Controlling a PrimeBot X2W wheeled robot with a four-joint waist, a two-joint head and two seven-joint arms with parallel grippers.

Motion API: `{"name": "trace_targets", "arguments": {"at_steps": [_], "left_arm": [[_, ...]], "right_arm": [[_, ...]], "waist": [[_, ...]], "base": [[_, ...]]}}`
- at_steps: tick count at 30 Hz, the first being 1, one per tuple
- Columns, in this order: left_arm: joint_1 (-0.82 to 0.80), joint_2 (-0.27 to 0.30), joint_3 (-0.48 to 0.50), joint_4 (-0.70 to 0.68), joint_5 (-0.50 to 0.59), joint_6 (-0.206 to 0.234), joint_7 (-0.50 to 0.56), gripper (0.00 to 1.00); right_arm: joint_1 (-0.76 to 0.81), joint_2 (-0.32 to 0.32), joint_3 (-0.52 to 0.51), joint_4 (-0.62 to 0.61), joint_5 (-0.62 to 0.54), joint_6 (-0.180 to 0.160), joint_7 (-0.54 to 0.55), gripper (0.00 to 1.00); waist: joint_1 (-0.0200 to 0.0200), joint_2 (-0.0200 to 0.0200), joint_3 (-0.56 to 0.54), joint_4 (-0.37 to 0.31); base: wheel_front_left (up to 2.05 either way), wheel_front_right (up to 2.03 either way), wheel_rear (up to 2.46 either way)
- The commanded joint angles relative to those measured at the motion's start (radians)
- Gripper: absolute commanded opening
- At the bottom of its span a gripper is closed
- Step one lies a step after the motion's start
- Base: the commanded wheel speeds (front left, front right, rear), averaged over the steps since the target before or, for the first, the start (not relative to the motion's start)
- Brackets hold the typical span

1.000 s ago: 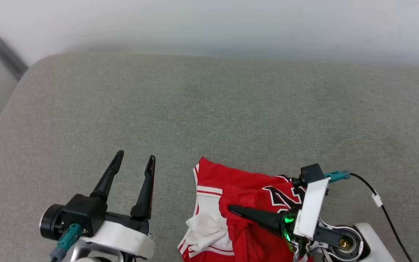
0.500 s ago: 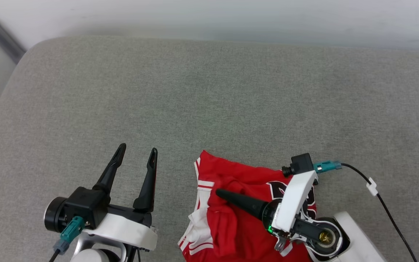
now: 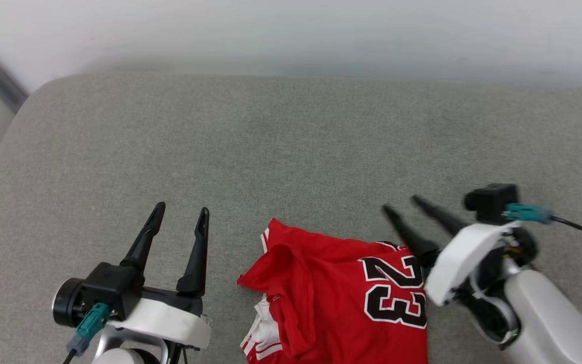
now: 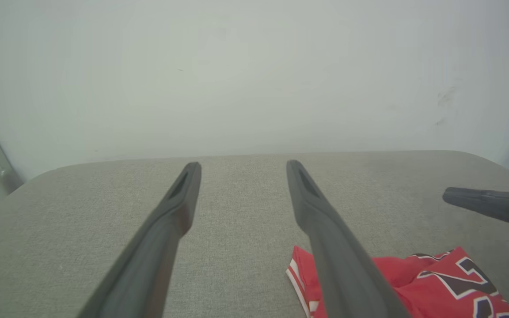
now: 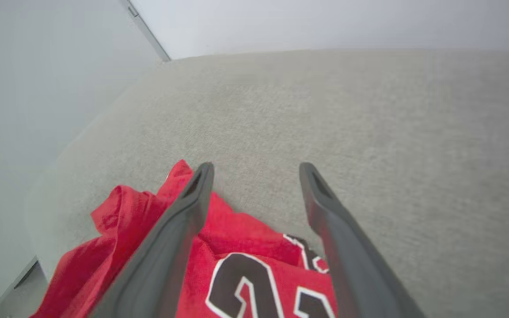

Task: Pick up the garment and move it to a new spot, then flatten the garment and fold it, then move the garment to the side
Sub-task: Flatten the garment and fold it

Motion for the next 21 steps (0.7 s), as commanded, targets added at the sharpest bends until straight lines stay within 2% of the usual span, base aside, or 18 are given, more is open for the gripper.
{"name": "trace_targets", "arguments": {"at_steps": [1, 6, 11, 14, 21], "left_arm": [[0.009, 0.003, 0.005, -0.002, -0.002, 0.006, -0.006, 1.0], [0.037, 0.014, 0.031, -0.005, 0.002, 0.029, -0.013, 1.0], [0.059, 0.019, 0.047, -0.016, 0.011, 0.048, -0.018, 1.0], [0.074, 0.02, 0.052, -0.013, 0.014, 0.052, -0.021, 1.0], [0.12, 0.021, 0.064, -0.002, 0.017, 0.056, -0.024, 1.0]], "right_arm": [[0.014, -0.006, -0.024, 0.001, -0.035, 0.0, -0.03, 1.0], [0.085, 0.01, -0.22, -0.04, -0.249, 0.0, -0.142, 1.0], [0.184, 0.061, -0.39, -0.17, -0.397, 0.0, -0.19, 1.0], [0.237, 0.099, -0.446, -0.257, -0.454, 0.0, -0.192, 1.0], [0.368, 0.157, -0.479, -0.403, -0.519, 0.0, -0.156, 1.0]], "waist": [[0.0, -0.0001, -0.009, -0.009], [0.0, -0.0001, -0.03, -0.039], [0.0, -0.0001, -0.047, -0.069], [0.0, -0.0001, -0.058, -0.086], [0.0, -0.0001, -0.105, -0.127]], "base": [[0.0, 0.0, 0.0], [0.0, 0.0, 0.0], [0.0, 0.0, 0.0], [0.0, 0.0, 0.0], [0.0, 0.0, 0.0]]}}
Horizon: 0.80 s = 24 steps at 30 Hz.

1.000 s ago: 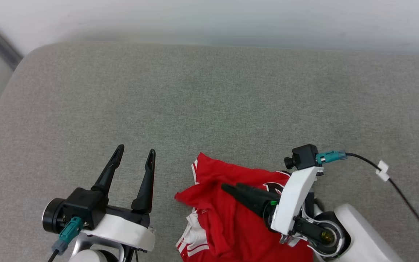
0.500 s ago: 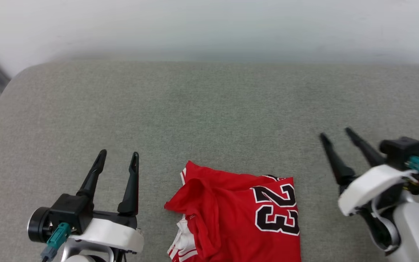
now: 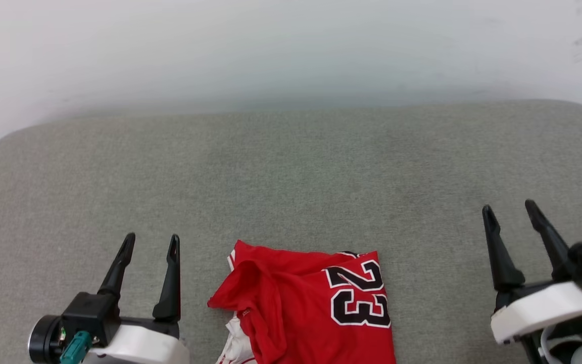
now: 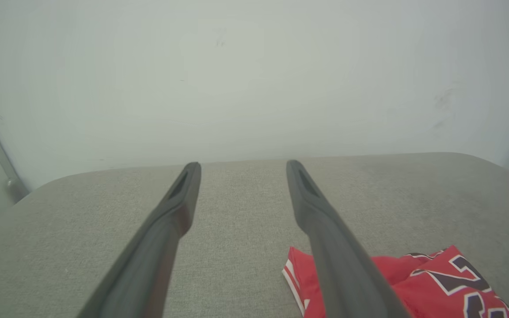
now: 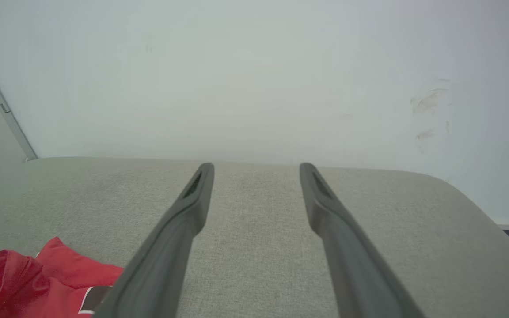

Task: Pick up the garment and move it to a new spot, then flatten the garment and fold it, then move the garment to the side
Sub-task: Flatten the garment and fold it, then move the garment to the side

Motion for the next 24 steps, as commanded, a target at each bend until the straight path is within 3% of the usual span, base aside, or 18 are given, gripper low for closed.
{"name": "trace_targets", "arguments": {"at_steps": [1, 9, 24], "left_arm": [[0.018, 0.004, 0.0, 0.007, 0.003, -0.003, -0.003, 1.0], [0.071, 0.01, 0.012, 0.028, 0.017, 0.011, -0.007, 1.0], [0.06, -0.012, 0.038, 0.046, 0.027, 0.002, -0.009, 1.0]], "right_arm": [[0.031, 0.014, 0.002, -0.019, -0.007, 0.0, 0.004, 1.0], [0.13, 0.043, 0.013, -0.075, -0.018, 0.0, 0.032, 1.0], [0.112, 0.052, 0.002, -0.094, 0.008, 0.0, 0.09, 1.0]], "waist": [[0.0, -0.0001, -0.018, -0.015], [0.0, -0.0001, -0.048, -0.043], [0.0, -0.0001, -0.034, -0.038]], "base": [[0.0, 0.0, 0.0], [0.0, 0.0, 0.0], [0.0, 0.0, 0.0]]}}
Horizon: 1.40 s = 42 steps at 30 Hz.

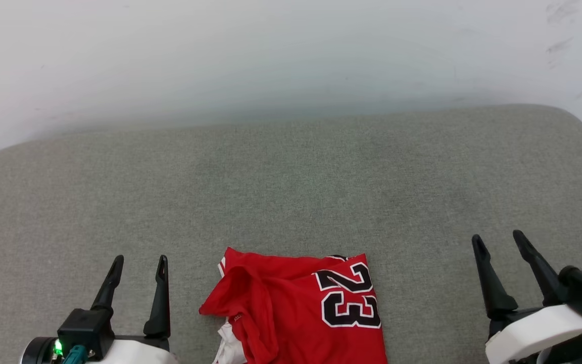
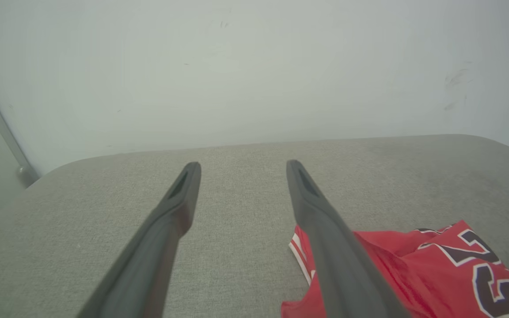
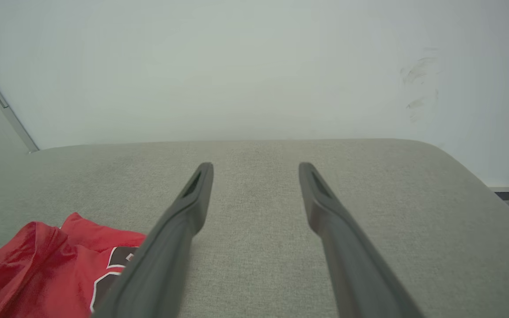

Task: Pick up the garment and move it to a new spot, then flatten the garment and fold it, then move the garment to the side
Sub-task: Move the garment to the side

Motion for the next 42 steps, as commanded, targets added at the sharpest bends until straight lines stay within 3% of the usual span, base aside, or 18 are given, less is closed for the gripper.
{"name": "trace_targets", "arguments": {"at_steps": [1, 3, 4, 7, 15, 23, 30, 31, 32, 42], "left_arm": [[-0.014, -0.001, 0.008, -0.002, 0.007, -0.003, -0.007, 1.0], [-0.021, -0.005, 0.016, -0.005, 0.01, -0.002, -0.007, 1.0], [-0.037, -0.017, 0.027, -0.012, 0.018, -0.01, -0.007, 1.0], [-0.048, -0.033, 0.043, -0.02, 0.027, -0.019, -0.007, 1.0], [-0.083, -0.097, 0.073, -0.031, 0.054, -0.063, -0.007, 1.0], [-0.124, -0.148, 0.102, -0.013, 0.09, -0.118, -0.007, 1.0], [-0.139, -0.18, 0.121, 0.005, 0.112, -0.154, -0.007, 1.0], [-0.141, -0.188, 0.128, 0.011, 0.119, -0.163, -0.007, 1.0], [-0.141, -0.191, 0.132, 0.014, 0.122, -0.169, -0.007, 1.0], [-0.11, -0.213, 0.165, 0.042, 0.149, -0.193, -0.007, 1.0]], "right_arm": [[-0.013, 0.004, -0.014, 0.008, 0.02, 0.0, 0.019, 1.0], [-0.015, -0.006, -0.045, 0.025, 0.054, 0.0, 0.064, 1.0], [-0.027, -0.048, -0.078, 0.06, 0.118, 0.0, 0.153, 1.0], [-0.03, -0.094, -0.088, 0.093, 0.192, 0.0, 0.264, 1.0], [-0.071, -0.15, -0.003, 0.156, 0.376, 0.0, 0.483, 1.0], [-0.173, -0.134, 0.149, 0.265, 0.525, 0.0, 0.532, 1.0], [-0.208, -0.126, 0.22, 0.38, 0.598, -0.001, 0.558, 1.0], [-0.212, -0.122, 0.238, 0.406, 0.623, -0.001, 0.567, 0.17], [-0.213, -0.121, 0.245, 0.413, 0.631, -0.001, 0.572, 0.0], [-0.275, -0.188, 0.299, 0.361, 0.597, 0.0, 0.523, 0.0]], "waist": [[0.0, 0.0, 0.01, 0.002], [0.0, 0.0, 0.023, 0.007], [0.0, 0.0, 0.05, 0.024], [0.0, 0.0, 0.077, 0.047], [0.0, 0.0, 0.146, 0.12], [0.0, 0.0, 0.205, 0.167], [0.0, 0.0, 0.228, 0.184], [0.0, 0.0, 0.23, 0.188], [0.0, 0.0, 0.23, 0.188], [0.0, 0.0, 0.176, 0.165]], "base": [[0.0, 0.0, 0.0], [0.0, 0.0, 0.0], [0.0, 0.0, 0.0], [0.0, 0.0, 0.0], [0.0, 0.0, 0.0], [0.0, 0.0, 0.0], [0.0, 0.0, 0.0], [0.0, 0.0, 0.0], [0.0, 0.0, 0.0], [0.0, 0.0, 0.0]]}}
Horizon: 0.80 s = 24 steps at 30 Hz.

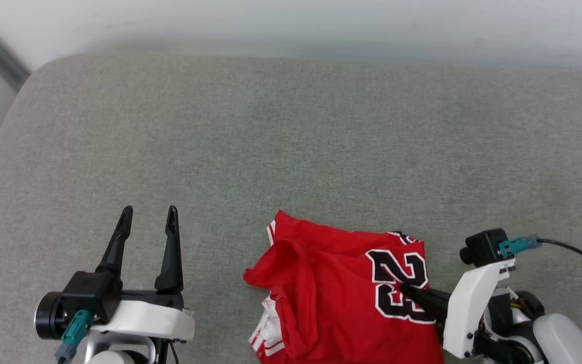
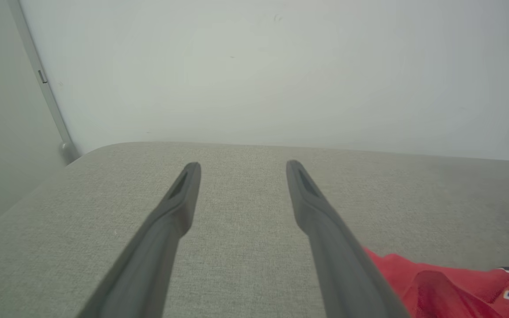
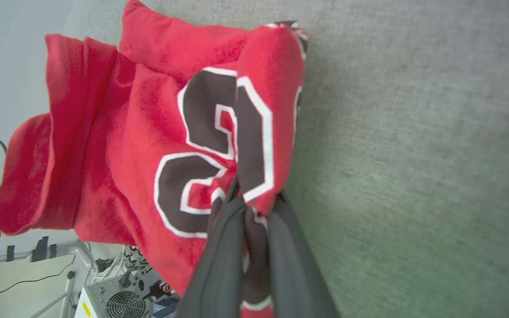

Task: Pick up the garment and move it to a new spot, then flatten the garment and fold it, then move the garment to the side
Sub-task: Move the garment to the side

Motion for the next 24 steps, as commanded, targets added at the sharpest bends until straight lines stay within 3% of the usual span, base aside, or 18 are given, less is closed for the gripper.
{"name": "trace_targets", "arguments": {"at_steps": [1, 7, 13, 19, 24], "left_arm": [[0.012, -0.002, 0.006, 0.003, 0.005, -0.002, -0.007, 1.0], [0.044, -0.004, 0.019, -0.007, 0.019, -0.009, -0.006, 1.0], [0.059, -0.009, 0.024, -0.034, 0.042, -0.021, -0.006, 1.0], [0.034, -0.001, 0.007, -0.051, 0.063, -0.046, -0.005, 1.0], [-0.017, 0.022, -0.018, -0.069, 0.095, -0.069, -0.004, 1.0]], "right_arm": [[-0.019, -0.015, 0.003, -0.012, -0.016, -0.001, -0.006, 0.0], [-0.056, -0.092, 0.02, -0.07, -0.122, 0.0, 0.024, 0.0], [-0.085, -0.153, 0.001, -0.132, -0.201, 0.0, 0.12, 0.0], [-0.121, -0.179, -0.043, -0.105, -0.212, 0.0, 0.153, 0.0], [-0.189, -0.186, -0.089, -0.032, -0.236, -0.001, 0.104, 0.0]], "waist": [[0.0, 0.0, -0.021, -0.018], [0.0, 0.0, -0.073, -0.099], [0.0, 0.0, -0.096, -0.257], [0.0, 0.0, -0.05, -0.405], [0.0, 0.0, 0.039, -0.485]], "base": [[0.0, 0.0, 0.0], [0.0, 0.0, 0.0], [0.0, 0.0, 0.0], [0.0, 0.0, 0.0], [0.0, 0.0, 0.0]]}}
